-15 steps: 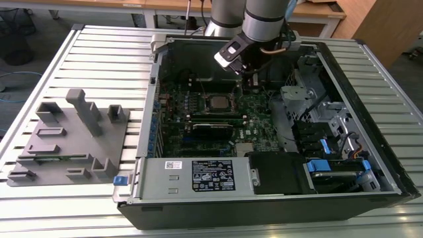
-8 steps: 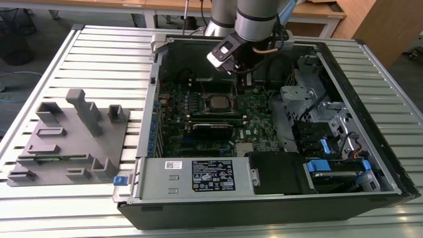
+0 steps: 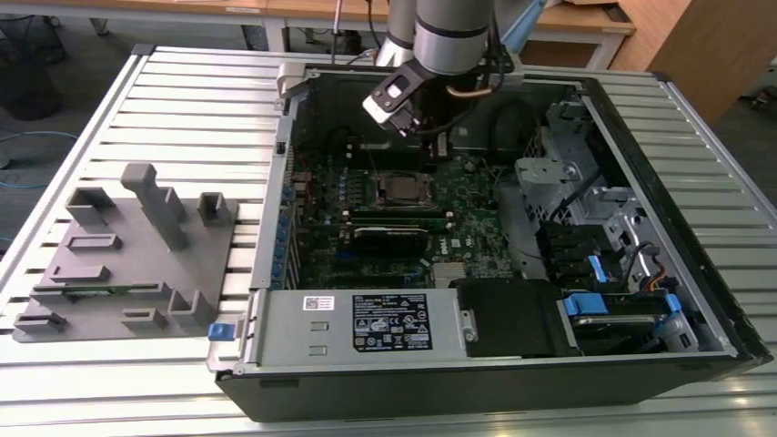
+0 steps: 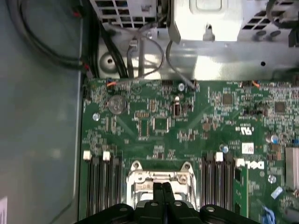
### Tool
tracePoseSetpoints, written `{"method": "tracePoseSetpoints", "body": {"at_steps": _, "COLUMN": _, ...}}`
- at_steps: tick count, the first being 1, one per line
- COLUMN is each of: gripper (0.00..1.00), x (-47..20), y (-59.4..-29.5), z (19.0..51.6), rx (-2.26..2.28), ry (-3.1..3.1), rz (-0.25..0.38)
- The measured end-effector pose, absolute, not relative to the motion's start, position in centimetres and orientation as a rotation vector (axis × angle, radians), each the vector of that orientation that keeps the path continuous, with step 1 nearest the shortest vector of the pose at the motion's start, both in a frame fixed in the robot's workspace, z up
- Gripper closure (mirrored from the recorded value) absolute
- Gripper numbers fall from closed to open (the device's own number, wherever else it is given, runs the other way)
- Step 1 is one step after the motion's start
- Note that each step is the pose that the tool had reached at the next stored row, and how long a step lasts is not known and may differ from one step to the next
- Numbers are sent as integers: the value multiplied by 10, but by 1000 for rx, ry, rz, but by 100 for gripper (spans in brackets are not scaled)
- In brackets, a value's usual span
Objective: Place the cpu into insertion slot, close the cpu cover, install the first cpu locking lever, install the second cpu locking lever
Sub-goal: 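Close the cpu cover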
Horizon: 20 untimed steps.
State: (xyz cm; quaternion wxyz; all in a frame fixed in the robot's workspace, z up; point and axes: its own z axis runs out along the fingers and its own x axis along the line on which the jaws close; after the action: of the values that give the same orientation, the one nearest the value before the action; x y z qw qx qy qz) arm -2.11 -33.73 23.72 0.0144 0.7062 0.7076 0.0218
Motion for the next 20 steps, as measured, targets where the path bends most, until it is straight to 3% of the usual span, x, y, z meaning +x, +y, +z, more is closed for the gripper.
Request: {"method": "tracePoseSetpoints", "body": {"at_steps": 20, "gripper": 89, "x": -68, "y": -335, "z": 236, "rx": 2184, "ry": 2189, "rz": 89}}
